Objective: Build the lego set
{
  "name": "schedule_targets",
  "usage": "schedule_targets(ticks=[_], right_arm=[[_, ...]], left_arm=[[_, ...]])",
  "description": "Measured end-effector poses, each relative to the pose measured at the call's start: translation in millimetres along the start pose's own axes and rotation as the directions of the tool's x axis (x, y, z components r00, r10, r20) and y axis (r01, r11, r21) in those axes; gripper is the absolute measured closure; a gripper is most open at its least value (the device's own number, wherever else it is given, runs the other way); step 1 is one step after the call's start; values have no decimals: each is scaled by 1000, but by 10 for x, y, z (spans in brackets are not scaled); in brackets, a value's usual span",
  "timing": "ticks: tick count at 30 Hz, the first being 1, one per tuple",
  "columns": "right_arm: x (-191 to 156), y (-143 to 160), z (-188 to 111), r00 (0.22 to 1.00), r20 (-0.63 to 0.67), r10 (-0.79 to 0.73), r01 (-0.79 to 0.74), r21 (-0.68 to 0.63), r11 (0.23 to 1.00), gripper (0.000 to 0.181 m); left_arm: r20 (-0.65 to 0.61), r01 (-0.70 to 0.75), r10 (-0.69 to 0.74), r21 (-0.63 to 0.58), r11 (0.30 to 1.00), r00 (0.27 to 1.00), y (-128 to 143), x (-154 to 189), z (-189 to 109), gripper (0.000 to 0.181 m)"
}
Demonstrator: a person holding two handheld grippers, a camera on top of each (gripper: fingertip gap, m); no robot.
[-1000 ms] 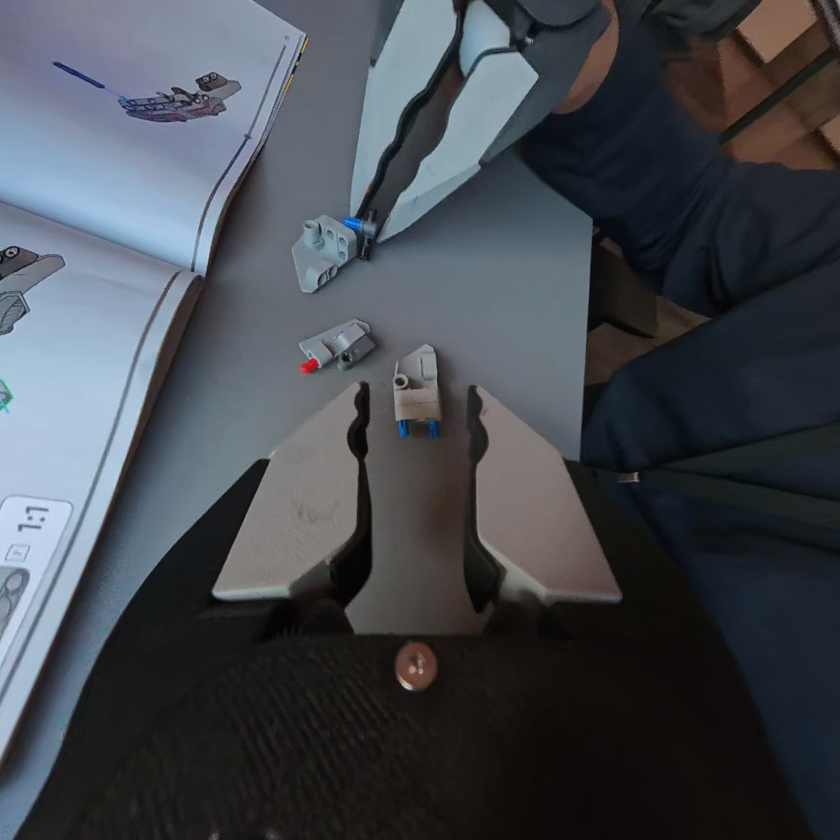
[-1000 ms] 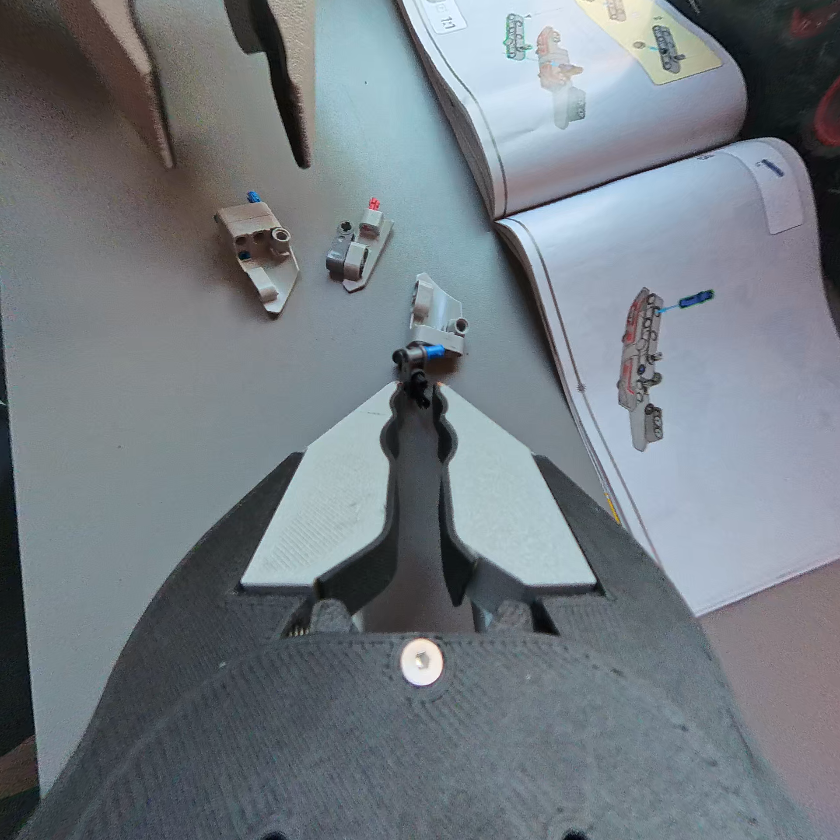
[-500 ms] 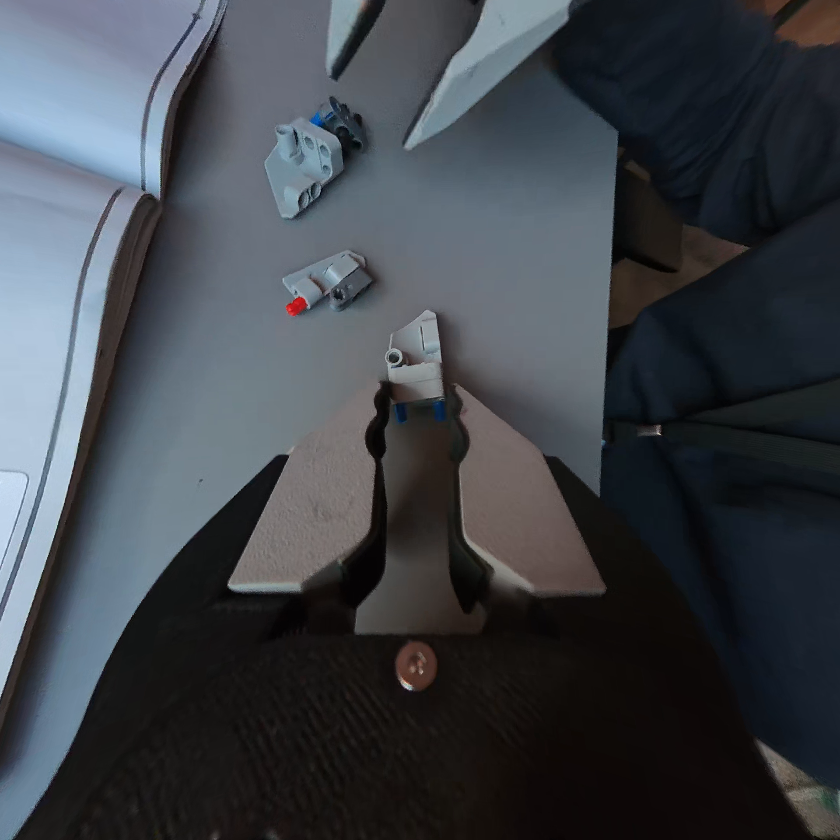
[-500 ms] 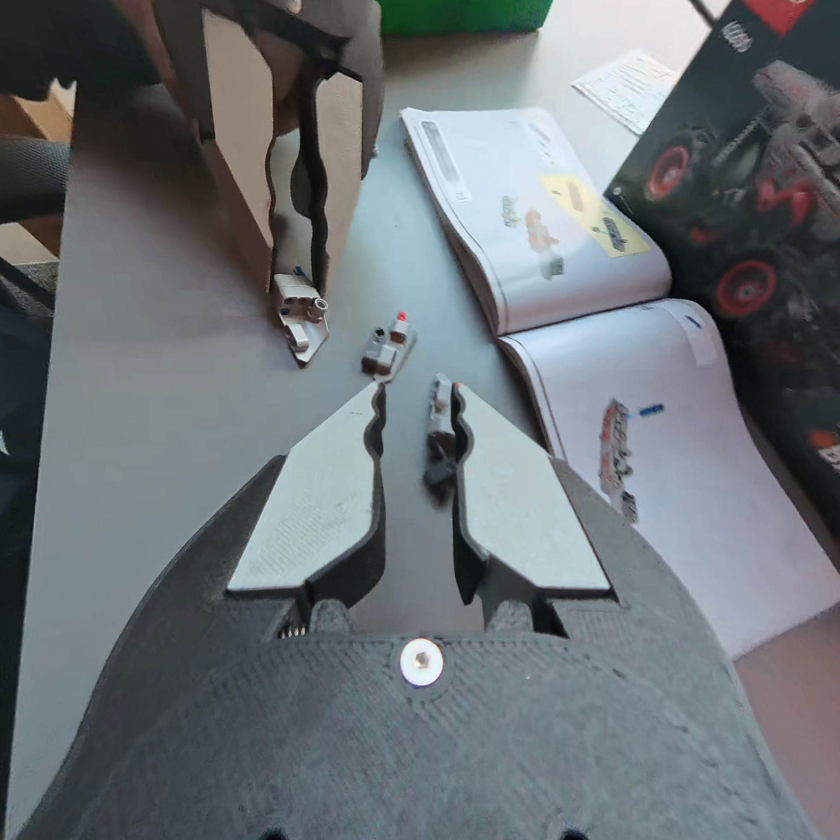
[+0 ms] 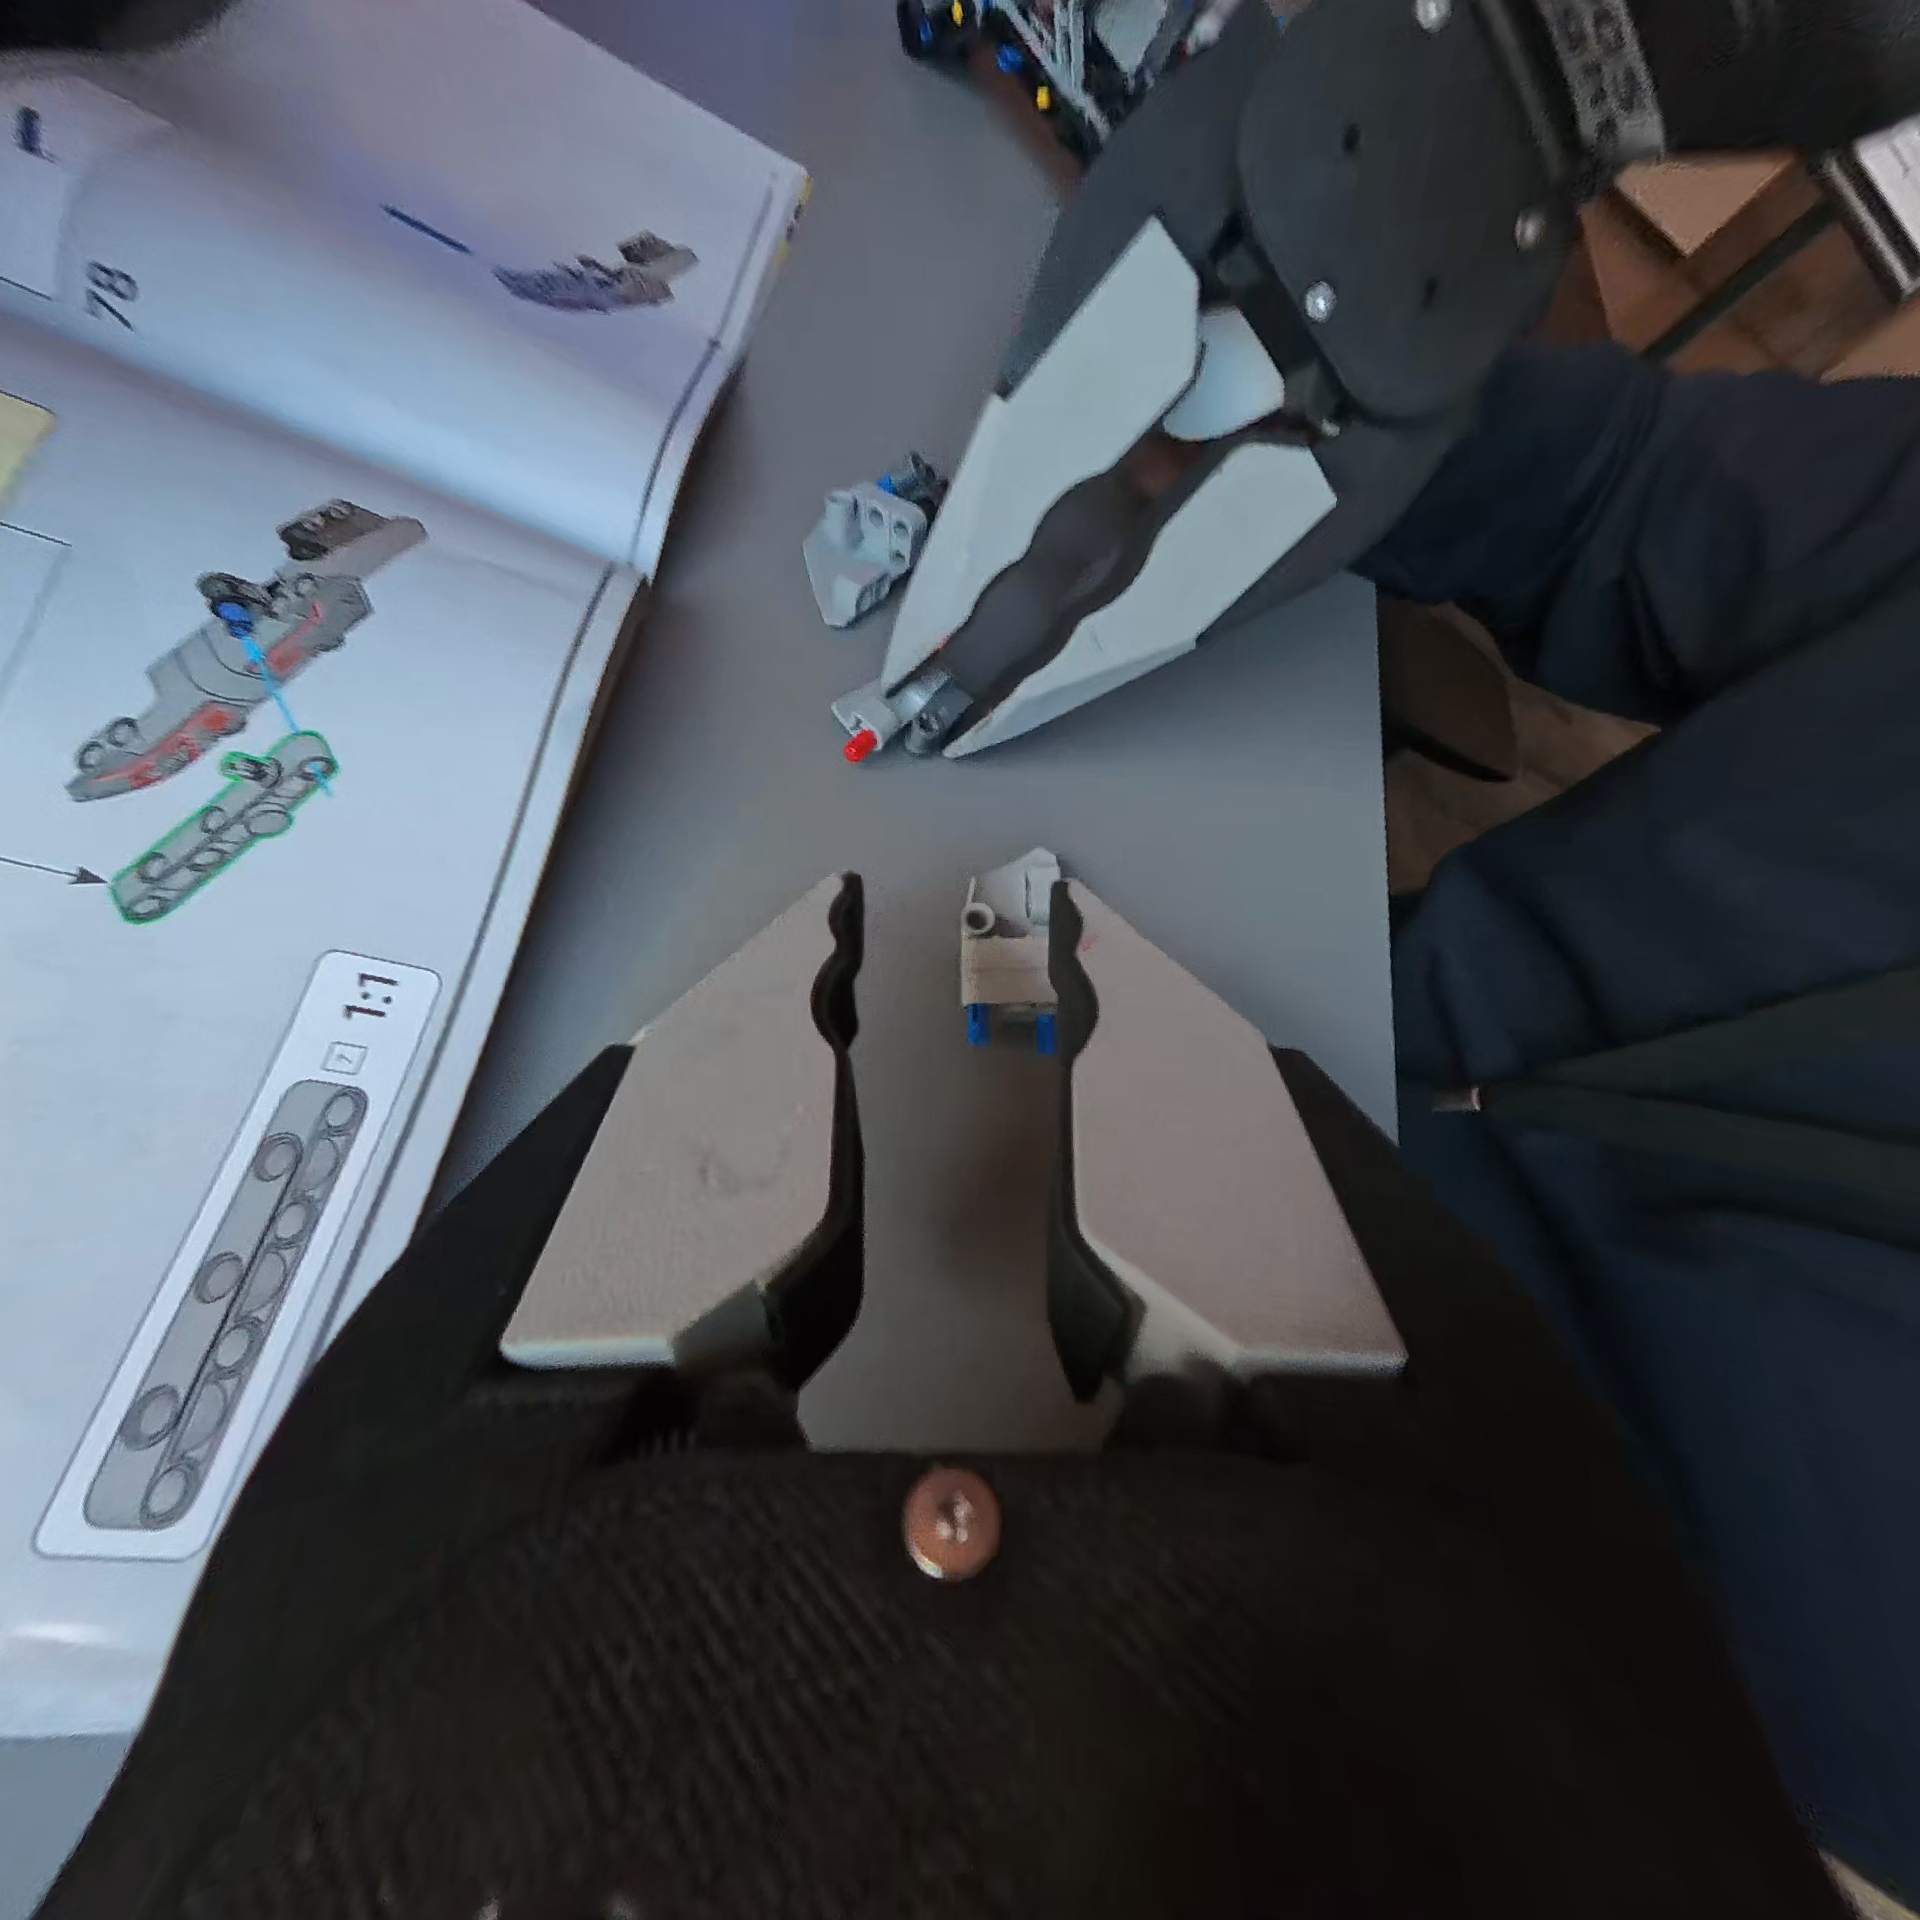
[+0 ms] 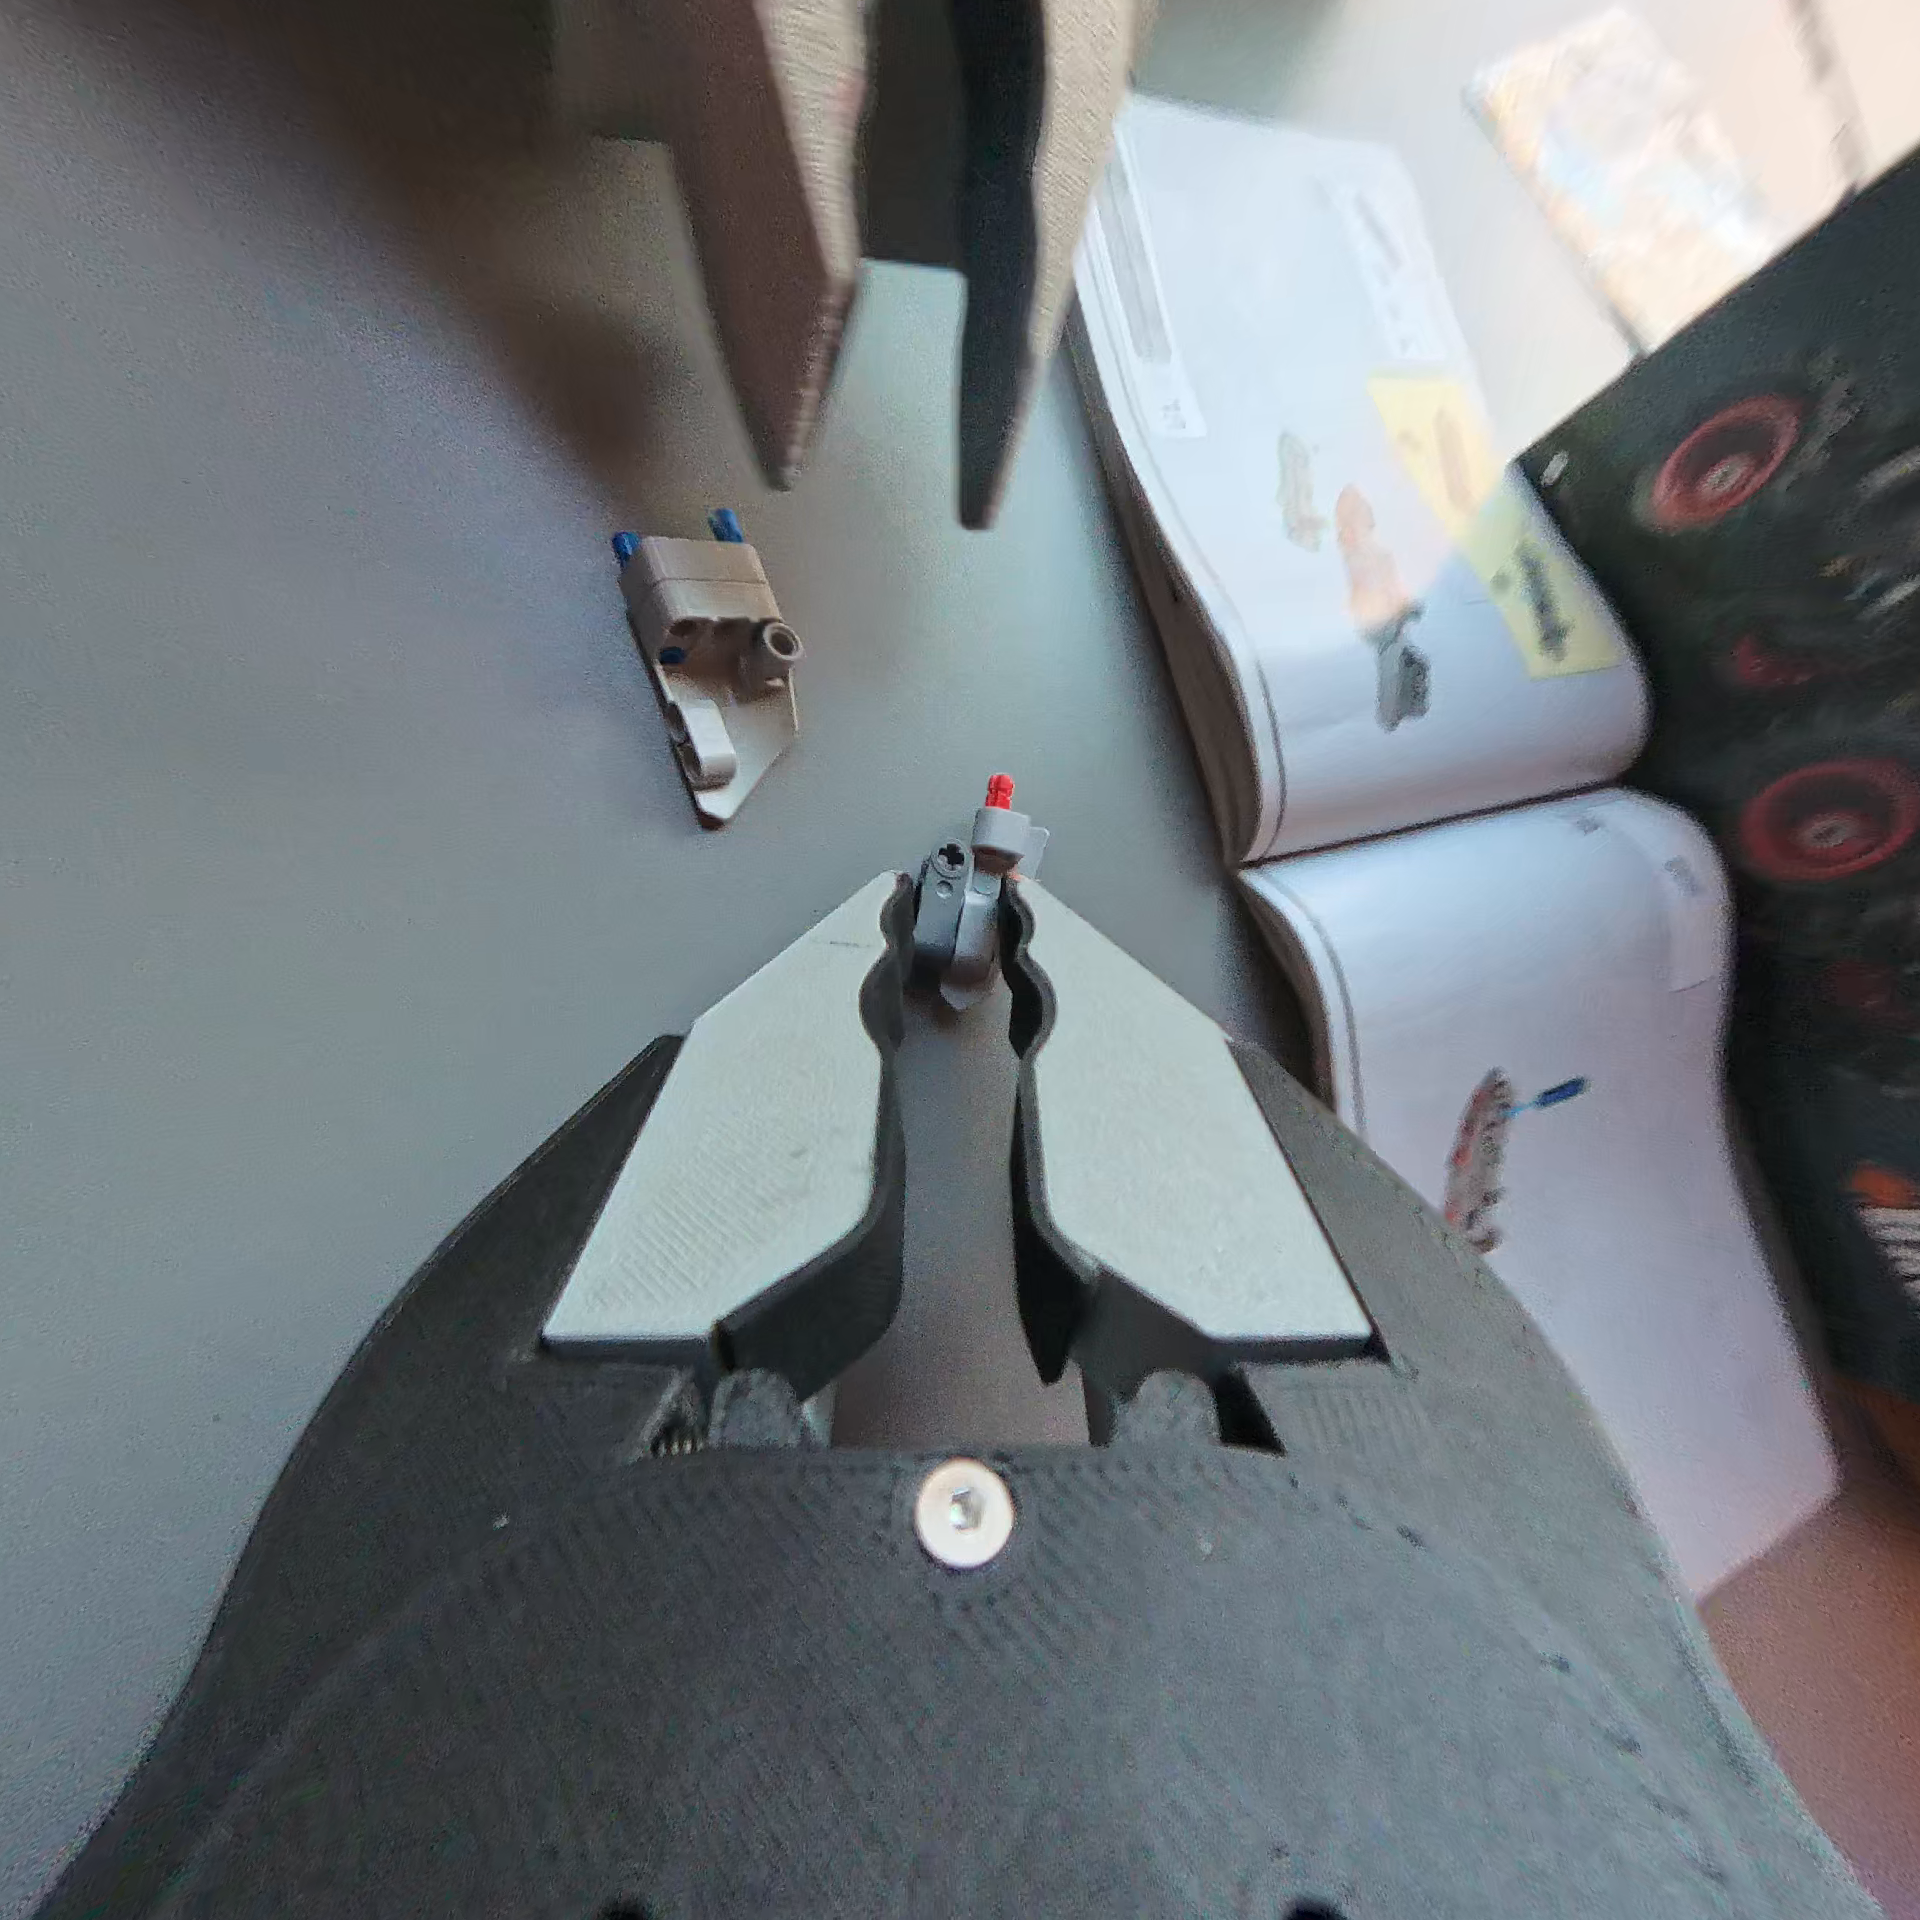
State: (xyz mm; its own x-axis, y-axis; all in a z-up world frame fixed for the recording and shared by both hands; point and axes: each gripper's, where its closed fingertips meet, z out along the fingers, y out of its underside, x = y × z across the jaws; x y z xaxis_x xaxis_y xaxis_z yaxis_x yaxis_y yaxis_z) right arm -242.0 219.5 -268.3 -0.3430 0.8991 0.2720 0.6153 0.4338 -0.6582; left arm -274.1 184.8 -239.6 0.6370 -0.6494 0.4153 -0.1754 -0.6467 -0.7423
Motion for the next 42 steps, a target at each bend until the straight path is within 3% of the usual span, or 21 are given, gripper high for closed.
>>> schedule_targets(ticks=[1,5,9,12,14,16,23,28,33,36,37,39,42], right_arm=[[-10,-36,-34,998,-28,-63,64,28,998,168],[-83,-180,-167,920,-196,-340,359,75,930,168],[-144,-387,-315,762,-395,-513,577,56,815,168],[-185,-463,-358,673,-470,-571,654,17,756,168],[-188,-474,-364,649,-489,-583,668,-2,745,168],[-183,-478,-364,644,-494,-584,668,-9,744,168],[-153,-462,-337,686,-477,-550,632,16,775,167],[-123,-487,-395,817,-407,-410,505,160,848,160],[-171,-518,-441,956,-183,-230,282,350,893,153],[-220,-462,-396,988,-29,-150,151,362,920,147],[-229,-449,-385,991,4,-131,121,361,925,148],[-288,-437,-386,990,79,-113,76,370,926,169],[-298,-400,-364,989,102,-109,67,352,934,175]], left_arm=[[3,-2,2,28,1000,1000,-46,-5,-9,148],[-54,30,-25,89,996,998,-162,65,20,148],[-138,79,-66,89,993,988,-193,175,112,148],[-242,108,-80,104,989,967,-245,335,148,154],[-289,116,-79,115,987,954,-261,403,146,176],[-280,110,-71,125,986,957,-267,395,145,176],[-193,49,-18,158,986,981,-288,330,144,177],[-163,9,26,208,978,986,-344,325,71,177],[-85,-143,159,170,975,984,-283,364,123,177],[-45,-253,265,174,952,963,-292,437,135,177],[-40,-284,296,178,942,954,-293,468,131,177],[-18,-334,343,182,925,939,-293,501,124,177],[3,-364,369,169,916,930,-270,496,132,177]])
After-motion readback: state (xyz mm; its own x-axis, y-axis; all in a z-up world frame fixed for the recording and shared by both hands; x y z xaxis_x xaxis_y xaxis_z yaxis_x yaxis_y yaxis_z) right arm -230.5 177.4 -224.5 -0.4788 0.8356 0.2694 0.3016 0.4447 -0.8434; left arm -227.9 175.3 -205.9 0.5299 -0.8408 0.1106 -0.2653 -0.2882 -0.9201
